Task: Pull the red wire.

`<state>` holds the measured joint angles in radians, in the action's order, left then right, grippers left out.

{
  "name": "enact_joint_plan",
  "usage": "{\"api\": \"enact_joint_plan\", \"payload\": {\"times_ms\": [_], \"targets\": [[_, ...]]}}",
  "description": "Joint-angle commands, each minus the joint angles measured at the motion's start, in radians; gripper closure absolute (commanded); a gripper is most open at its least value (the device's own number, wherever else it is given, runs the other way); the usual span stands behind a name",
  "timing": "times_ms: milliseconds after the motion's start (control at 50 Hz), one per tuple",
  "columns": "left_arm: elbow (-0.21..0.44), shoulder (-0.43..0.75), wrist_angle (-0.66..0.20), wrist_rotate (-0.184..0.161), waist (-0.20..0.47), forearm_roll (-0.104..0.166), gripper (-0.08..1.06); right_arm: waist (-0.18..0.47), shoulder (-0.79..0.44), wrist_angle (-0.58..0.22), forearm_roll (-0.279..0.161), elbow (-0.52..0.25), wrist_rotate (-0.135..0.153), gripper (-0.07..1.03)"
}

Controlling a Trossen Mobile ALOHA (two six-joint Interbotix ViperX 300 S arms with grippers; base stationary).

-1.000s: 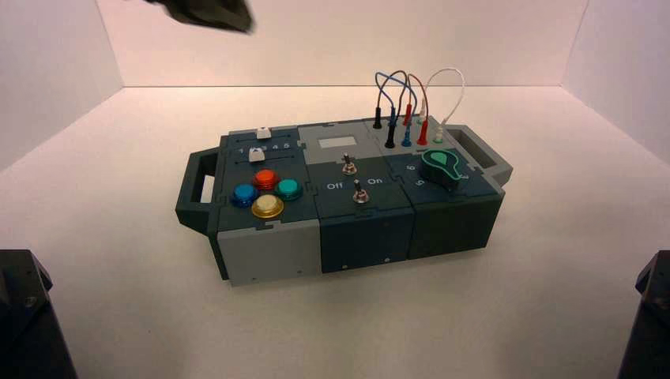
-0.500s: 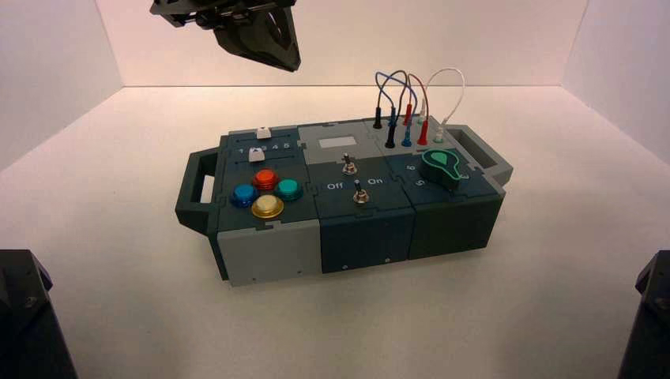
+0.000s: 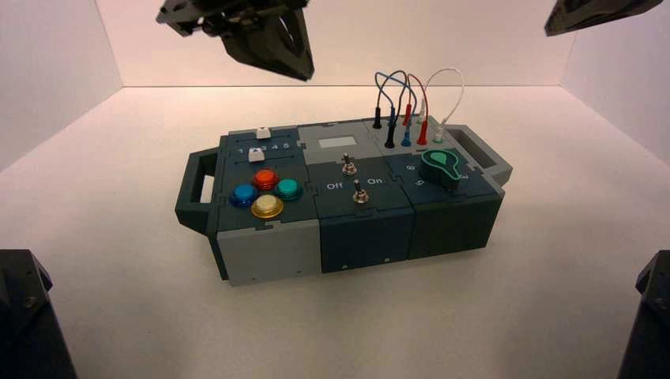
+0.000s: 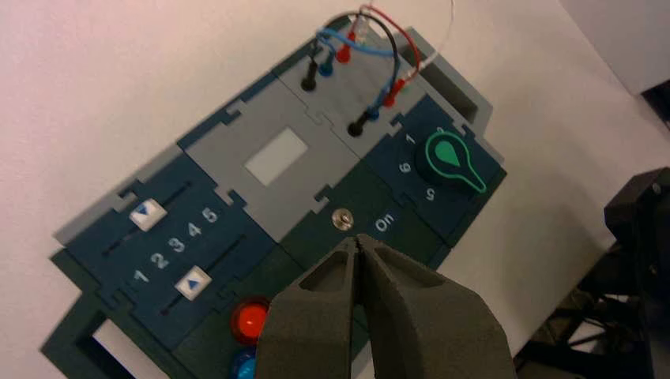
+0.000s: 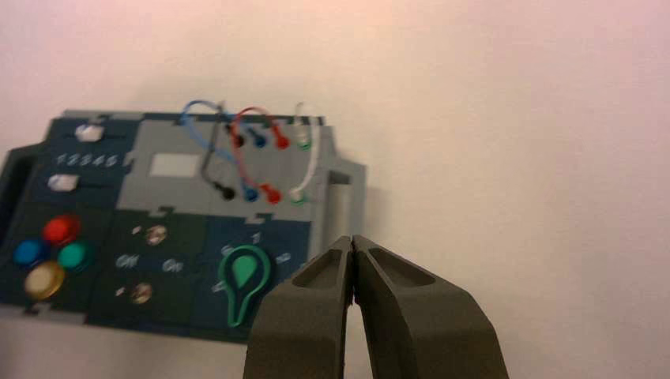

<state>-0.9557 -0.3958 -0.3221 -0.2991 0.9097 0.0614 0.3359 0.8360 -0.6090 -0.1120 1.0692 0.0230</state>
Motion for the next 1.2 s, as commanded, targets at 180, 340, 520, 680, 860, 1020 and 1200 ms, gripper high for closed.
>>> {"api": "enact_joint_plan", "payload": {"times_ms": [180, 340, 520, 680, 860, 1020, 1200], "targets": [[0.011, 0.008, 0.006, -0.028, 0.051, 0.0, 1.01, 0.1, -0.061, 0.0, -0.009, -0.023, 0.002, 0.87], [-0.002, -0.006, 0.005, -0.037, 0.052, 0.002, 1.01, 0.117, -0.135, -0.009, -0.009, -0.041, 0.005, 0.8], [-0.011, -0.021, 0.005, -0.048, 0.052, 0.002, 1.01, 0.13, -0.202, -0.014, -0.009, -0.054, 0.005, 0.76], [-0.015, -0.02, 0.005, -0.049, 0.052, 0.002, 1.01, 0.149, -0.267, -0.014, -0.011, -0.083, 0.005, 0.71], [-0.021, -0.021, 0.009, -0.049, 0.052, 0.002, 1.01, 0.164, -0.334, -0.012, -0.012, -0.106, 0.005, 0.7], [-0.021, -0.02, 0.011, -0.049, 0.051, 0.002, 1.01, 0.164, -0.402, -0.012, -0.011, -0.13, 0.006, 0.64], [-0.023, -0.018, 0.012, -0.051, 0.052, 0.003, 1.01, 0.164, -0.488, 0.003, -0.008, -0.172, 0.008, 0.64]]}}
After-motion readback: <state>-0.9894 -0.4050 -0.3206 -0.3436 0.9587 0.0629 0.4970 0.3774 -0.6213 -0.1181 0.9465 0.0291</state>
